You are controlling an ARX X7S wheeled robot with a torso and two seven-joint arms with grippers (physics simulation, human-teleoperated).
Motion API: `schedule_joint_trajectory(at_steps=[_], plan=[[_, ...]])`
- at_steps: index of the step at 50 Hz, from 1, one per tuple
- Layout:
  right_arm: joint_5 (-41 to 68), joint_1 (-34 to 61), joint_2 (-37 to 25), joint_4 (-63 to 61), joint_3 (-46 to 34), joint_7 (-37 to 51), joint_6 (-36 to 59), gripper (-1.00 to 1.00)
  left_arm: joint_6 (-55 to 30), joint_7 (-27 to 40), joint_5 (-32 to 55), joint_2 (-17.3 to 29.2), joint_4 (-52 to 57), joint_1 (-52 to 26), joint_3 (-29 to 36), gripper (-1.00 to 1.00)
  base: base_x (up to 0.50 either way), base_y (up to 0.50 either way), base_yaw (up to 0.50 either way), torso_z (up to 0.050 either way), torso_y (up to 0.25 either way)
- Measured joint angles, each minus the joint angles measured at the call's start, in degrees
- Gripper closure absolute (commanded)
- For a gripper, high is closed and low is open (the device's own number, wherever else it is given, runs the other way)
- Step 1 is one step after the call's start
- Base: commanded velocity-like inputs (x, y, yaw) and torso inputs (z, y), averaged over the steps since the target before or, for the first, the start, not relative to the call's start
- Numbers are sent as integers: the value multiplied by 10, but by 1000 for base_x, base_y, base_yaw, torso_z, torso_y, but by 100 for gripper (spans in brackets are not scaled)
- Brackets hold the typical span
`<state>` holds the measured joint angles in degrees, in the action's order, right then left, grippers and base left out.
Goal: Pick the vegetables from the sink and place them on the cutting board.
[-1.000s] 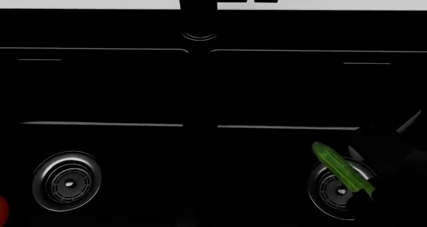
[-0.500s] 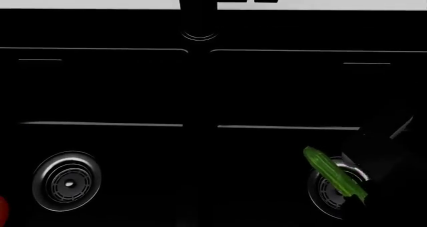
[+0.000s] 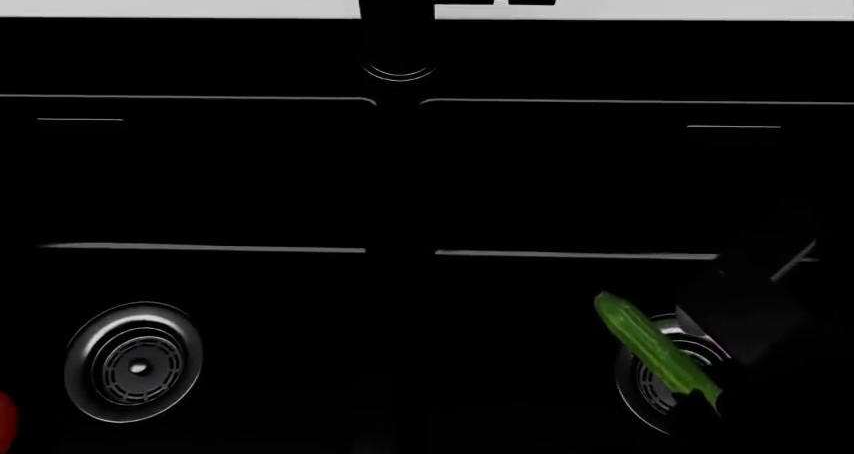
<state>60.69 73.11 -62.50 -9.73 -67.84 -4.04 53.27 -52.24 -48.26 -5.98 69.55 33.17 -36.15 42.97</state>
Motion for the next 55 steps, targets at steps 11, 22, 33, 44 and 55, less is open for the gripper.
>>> schedule_joint_trajectory(at_steps=[11, 22, 33, 44, 55], plan=[[1, -13, 0, 6, 1, 1, -15, 100, 12, -2, -38, -31, -51, -39, 19, -100, 38, 0, 4, 0, 0], [5, -21, -2, 5, 3, 7, -21, 100, 41, -1, -74, -86, -123, -74, 55, -100, 39, 0, 2, 0, 0], [10, -27, -5, 2, 5, 11, -26, 100, 63, 7, -83, -119, -163, -77, 74, -100, 39, 0, 5, 0, 0], [12, -30, -6, 0, 7, 14, -29, 100, 69, 15, -92, -126, -188, -69, 87, -100, 40, 0, 6, 0, 0], [19, -33, -8, -4, 11, 20, -32, 100, 73, 23, -119, -121, -213, -69, 105, -100, 40, 0, 5, 0, 0]])
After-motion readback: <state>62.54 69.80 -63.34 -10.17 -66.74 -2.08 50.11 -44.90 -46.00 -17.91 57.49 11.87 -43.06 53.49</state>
